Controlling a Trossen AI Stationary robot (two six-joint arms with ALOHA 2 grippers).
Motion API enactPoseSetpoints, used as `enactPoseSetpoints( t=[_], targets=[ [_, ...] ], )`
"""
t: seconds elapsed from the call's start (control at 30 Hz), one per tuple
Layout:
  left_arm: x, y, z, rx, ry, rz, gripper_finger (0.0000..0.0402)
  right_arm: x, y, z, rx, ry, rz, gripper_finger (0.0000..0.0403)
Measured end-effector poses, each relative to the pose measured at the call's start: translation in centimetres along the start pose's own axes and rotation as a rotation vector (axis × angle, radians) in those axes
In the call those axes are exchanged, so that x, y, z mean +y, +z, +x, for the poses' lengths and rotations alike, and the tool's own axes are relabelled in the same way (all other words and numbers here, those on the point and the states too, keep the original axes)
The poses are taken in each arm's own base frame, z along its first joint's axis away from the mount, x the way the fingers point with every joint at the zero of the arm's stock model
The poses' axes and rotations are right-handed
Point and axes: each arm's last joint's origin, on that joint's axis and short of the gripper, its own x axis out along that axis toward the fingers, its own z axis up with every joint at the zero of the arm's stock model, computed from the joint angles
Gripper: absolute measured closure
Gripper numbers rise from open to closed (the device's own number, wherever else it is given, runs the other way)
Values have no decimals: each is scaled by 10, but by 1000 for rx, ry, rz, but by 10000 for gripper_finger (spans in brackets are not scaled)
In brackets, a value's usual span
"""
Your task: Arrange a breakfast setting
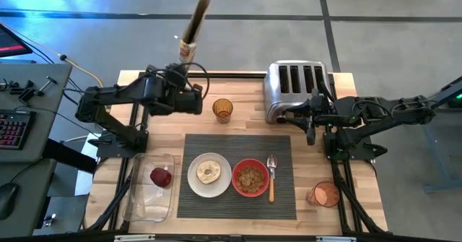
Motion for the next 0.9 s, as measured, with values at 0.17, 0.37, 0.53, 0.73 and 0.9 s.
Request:
enactPoseSetpoints(
  t=[0.17,0.37,0.53,0.73,0.9],
  targets=[
    [0,-2,10,33,25,-46,401,0,0,0,0,0,0,249],
    [-4,-14,23,57,72,-103,402,0,0,0,0,0,0,249],
    [-11,-31,30,68,106,-150,402,0,0,0,0,0,0,249],
    [-18,-56,40,70,151,-208,402,0,0,0,0,0,0,249],
    [-22,-79,47,74,188,-248,402,0,0,0,0,0,0,249]
  ],
)
